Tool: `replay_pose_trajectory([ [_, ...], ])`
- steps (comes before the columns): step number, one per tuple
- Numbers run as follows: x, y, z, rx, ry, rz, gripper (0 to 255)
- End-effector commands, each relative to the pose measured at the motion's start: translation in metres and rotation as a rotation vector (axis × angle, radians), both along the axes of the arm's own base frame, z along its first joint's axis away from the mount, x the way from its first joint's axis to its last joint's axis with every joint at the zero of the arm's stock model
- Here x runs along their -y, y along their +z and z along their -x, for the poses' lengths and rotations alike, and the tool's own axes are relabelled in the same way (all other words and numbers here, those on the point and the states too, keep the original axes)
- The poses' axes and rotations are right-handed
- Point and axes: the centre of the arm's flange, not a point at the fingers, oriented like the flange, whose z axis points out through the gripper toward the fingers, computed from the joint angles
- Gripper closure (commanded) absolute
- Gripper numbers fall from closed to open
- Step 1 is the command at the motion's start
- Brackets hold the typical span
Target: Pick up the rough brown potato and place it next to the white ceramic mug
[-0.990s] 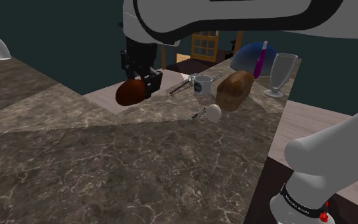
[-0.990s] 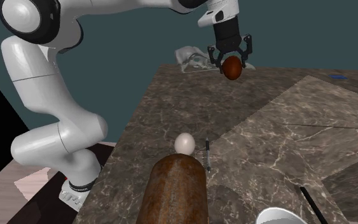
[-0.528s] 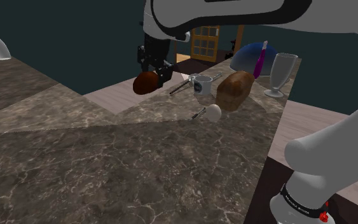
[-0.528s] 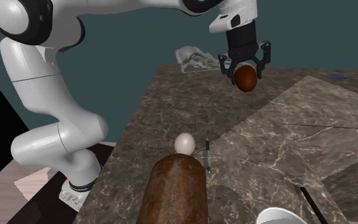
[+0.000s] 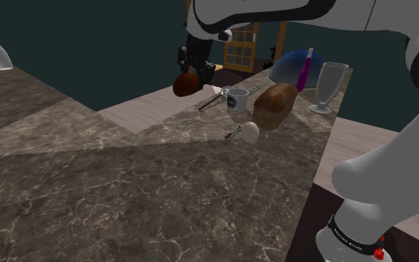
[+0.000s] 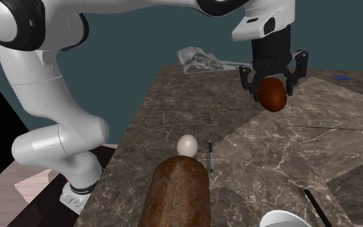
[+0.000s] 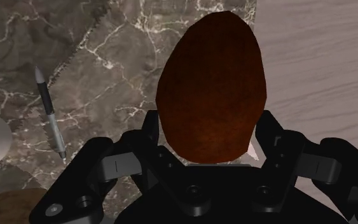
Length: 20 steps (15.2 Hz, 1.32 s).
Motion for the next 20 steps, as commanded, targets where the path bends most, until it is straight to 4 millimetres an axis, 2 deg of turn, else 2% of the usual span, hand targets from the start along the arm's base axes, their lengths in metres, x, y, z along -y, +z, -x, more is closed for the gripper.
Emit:
replay_pose_trajectory([
  [1, 0.021, 0.0, -0.014, 0.0, 0.001, 0.001, 255],
  [11, 0.136, 0.0, -0.076, 0.0, 0.001, 0.001, 255],
  [20, 0.136, -0.048, -0.076, 0.0, 0.001, 0.001, 255],
])
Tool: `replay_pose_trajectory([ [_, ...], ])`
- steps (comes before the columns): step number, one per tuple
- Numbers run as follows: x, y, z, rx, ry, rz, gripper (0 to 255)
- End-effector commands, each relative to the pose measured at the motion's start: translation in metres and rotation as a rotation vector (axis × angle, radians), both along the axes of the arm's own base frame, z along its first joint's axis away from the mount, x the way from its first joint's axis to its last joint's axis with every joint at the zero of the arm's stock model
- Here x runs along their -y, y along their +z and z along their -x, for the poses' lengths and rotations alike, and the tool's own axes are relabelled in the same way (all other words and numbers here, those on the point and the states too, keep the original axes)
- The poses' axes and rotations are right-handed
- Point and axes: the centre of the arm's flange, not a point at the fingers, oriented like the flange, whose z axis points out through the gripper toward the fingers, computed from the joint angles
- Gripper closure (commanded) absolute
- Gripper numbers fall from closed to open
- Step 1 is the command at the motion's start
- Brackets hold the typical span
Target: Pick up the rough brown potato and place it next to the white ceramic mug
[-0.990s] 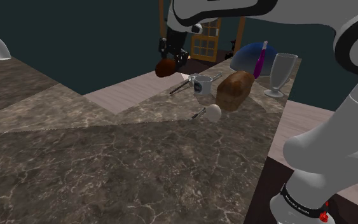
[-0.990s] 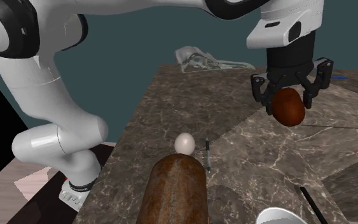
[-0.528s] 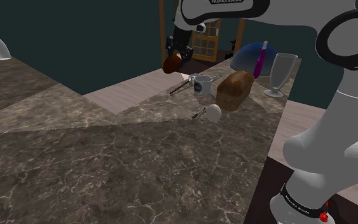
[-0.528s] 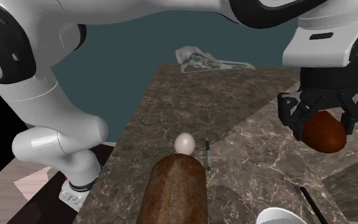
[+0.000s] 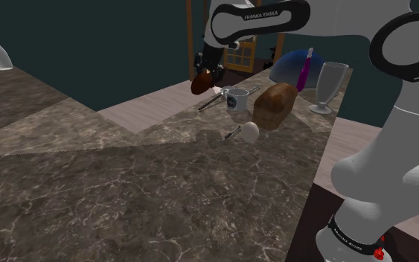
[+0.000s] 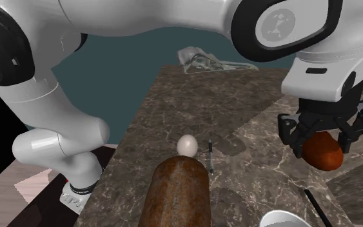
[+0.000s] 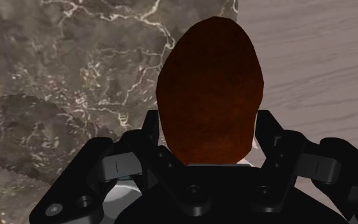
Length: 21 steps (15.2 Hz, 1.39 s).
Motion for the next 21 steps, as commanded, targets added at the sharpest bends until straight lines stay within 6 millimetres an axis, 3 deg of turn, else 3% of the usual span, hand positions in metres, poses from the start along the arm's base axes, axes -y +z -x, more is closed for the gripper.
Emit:
replay_pose_trajectory([
  [1, 0.001, -0.011, 0.001, 0.0, 0.0, 0.0, 255],
  [17, 0.001, -0.098, 0.001, 0.0, 0.0, 0.0, 255],
  [21, 0.001, -0.098, 0.001, 0.0, 0.0, 0.0, 255],
])
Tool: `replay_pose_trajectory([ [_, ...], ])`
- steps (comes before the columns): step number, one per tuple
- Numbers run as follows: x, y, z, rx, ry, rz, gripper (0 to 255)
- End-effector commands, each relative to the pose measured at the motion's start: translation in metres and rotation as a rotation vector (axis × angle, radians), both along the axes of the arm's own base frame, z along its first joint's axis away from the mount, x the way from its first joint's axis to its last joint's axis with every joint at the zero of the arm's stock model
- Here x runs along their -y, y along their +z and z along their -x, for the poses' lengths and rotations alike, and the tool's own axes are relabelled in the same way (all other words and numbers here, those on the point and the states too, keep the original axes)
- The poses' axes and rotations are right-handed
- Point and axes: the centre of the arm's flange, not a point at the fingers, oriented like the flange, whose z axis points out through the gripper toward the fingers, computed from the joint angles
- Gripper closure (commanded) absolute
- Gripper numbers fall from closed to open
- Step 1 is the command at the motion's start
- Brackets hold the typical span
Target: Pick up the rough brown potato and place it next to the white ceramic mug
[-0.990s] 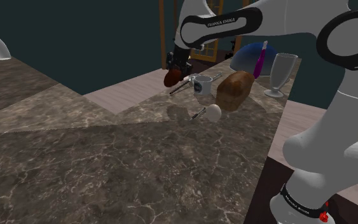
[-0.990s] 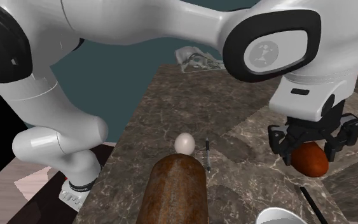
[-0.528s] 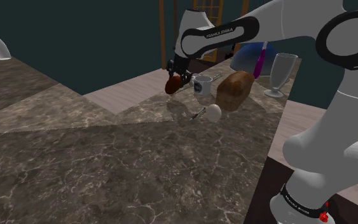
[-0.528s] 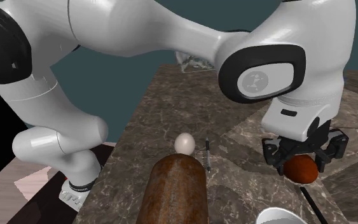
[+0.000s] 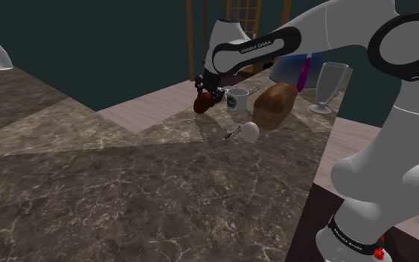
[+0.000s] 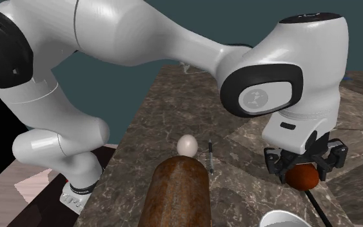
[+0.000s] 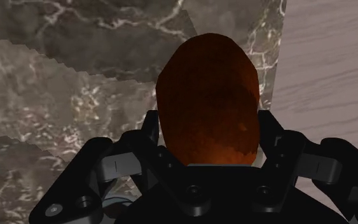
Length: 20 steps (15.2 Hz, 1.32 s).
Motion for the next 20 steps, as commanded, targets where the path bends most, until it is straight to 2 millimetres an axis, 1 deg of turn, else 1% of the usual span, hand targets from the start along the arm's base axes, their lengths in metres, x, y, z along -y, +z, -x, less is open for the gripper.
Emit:
replay_pose_trajectory([
  [1, -0.001, -0.006, 0.0, -0.014, 0.003, -0.003, 255],
  [4, -0.001, -0.006, 0.0, -0.014, 0.002, -0.003, 255],
  [5, -0.001, -0.006, 0.001, -0.014, 0.002, -0.003, 0],
  [10, -0.001, -0.006, 0.0, -0.014, 0.002, -0.003, 0],
  [14, -0.001, 0.041, 0.017, -0.014, 0.002, -0.003, 0],
  [20, -0.001, 0.041, 0.017, -0.014, 0.002, -0.003, 0],
])
